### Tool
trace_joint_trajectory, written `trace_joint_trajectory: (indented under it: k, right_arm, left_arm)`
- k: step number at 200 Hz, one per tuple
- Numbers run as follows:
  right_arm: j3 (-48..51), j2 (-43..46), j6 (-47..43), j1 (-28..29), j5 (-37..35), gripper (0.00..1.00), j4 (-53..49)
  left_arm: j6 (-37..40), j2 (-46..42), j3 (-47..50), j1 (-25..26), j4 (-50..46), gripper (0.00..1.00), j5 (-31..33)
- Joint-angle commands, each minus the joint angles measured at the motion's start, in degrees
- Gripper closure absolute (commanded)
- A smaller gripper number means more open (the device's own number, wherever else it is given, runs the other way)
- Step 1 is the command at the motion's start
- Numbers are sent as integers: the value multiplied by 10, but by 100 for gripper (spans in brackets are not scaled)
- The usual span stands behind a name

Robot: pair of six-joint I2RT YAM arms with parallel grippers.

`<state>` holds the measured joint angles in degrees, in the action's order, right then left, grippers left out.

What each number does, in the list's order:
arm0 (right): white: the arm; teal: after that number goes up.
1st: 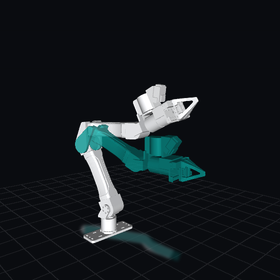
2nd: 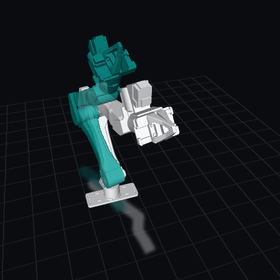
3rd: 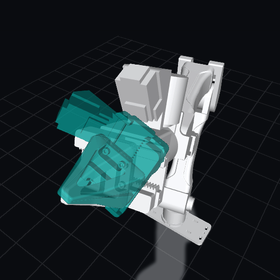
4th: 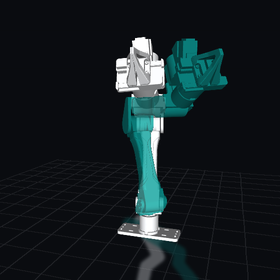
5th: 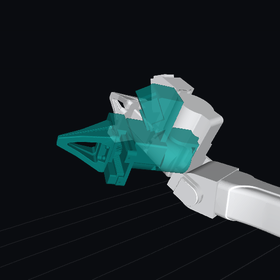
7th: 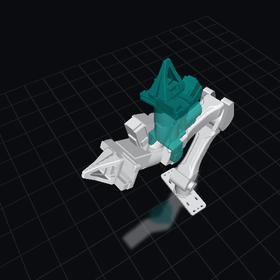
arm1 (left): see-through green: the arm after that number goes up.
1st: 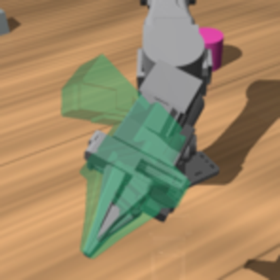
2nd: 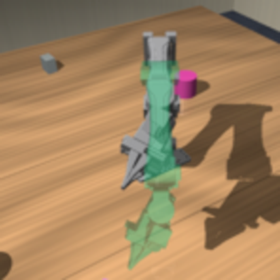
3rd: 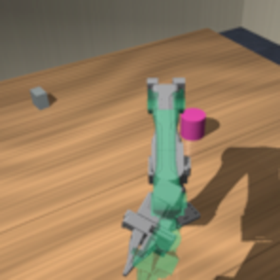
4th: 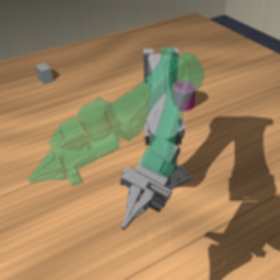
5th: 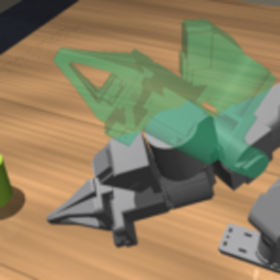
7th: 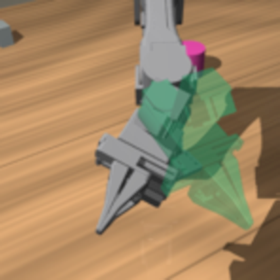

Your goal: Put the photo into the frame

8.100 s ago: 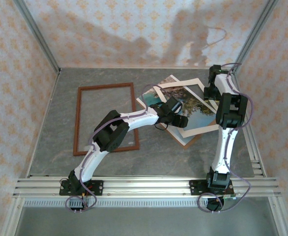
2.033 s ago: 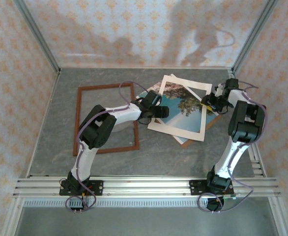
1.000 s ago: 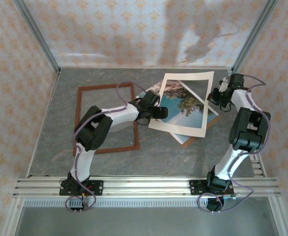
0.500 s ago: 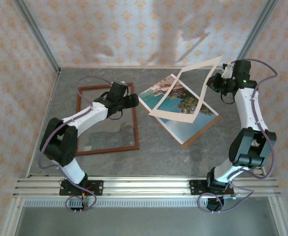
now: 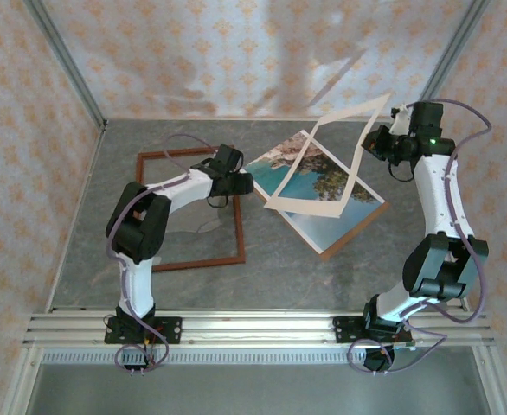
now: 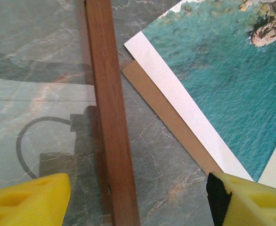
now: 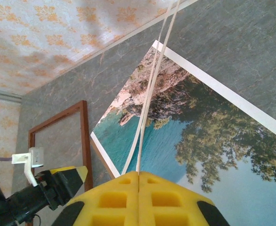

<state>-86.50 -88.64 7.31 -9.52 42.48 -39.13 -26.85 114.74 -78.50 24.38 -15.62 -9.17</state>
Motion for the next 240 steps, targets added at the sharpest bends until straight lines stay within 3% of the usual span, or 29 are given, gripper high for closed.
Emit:
trace_joint_trajectory:
  k: [1, 115, 182, 240]
  right_arm:
    - [-16, 14, -1, 1, 5, 100, -9]
    - [-16, 4, -5, 2, 3, 100, -12]
    - [-28, 22, 1, 2, 5, 100, -18]
    - [-81, 48, 15, 24, 3, 100, -37]
  left_arm:
    - [10, 19, -25, 1, -7, 25, -21]
    - [5, 62, -48, 8, 5, 37, -67]
    - [-7, 31, -11, 38, 29, 37, -92]
    - [-2, -20, 13, 43, 20, 37, -73]
